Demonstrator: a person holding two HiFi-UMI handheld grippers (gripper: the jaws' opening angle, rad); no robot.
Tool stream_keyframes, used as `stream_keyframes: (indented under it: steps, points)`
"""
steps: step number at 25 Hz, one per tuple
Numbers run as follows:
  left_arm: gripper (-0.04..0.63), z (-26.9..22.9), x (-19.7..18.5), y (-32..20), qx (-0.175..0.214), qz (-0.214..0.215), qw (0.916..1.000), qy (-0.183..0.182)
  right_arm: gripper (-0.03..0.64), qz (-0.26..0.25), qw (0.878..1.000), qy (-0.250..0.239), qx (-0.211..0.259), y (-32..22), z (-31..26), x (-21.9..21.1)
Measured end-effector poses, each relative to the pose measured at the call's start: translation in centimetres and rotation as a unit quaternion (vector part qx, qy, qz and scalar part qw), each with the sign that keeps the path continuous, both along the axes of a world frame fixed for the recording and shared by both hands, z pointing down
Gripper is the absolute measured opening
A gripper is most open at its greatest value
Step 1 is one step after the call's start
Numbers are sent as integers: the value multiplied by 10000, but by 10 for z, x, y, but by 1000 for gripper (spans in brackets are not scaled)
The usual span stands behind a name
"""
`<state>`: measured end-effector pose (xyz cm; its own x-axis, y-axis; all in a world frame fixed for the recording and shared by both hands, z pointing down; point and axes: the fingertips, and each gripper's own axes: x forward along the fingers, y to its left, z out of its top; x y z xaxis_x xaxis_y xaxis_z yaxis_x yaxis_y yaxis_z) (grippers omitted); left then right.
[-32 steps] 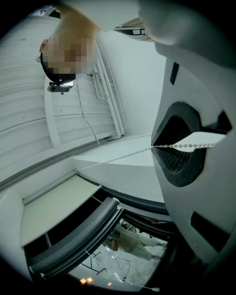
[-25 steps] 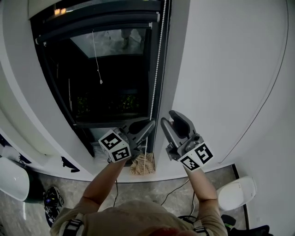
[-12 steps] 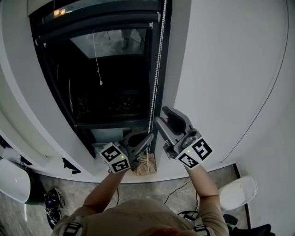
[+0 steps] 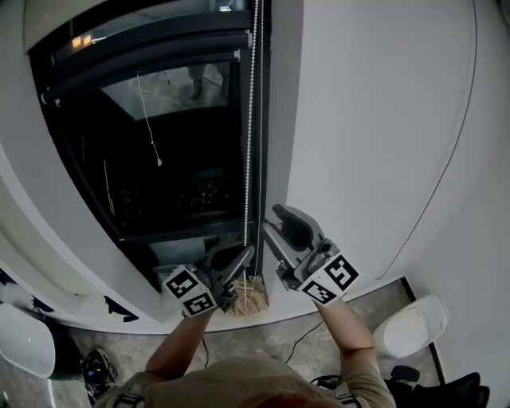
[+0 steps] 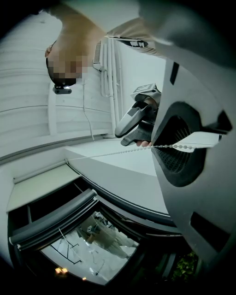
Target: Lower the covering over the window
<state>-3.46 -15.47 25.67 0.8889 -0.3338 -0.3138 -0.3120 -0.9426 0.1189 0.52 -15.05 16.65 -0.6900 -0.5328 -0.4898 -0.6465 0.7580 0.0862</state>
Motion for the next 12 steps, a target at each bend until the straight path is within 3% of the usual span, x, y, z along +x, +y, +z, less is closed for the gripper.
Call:
stream_keyframes:
  steps: [9,12]
  points:
    - [23,3,5,-11,-129,40,9998,165,143,35,9997,-126,-204,-8,21,14]
    - [23,7,11,-17,-3,-96,9998,157,143,27,9997,-122,-208,-11,20,19]
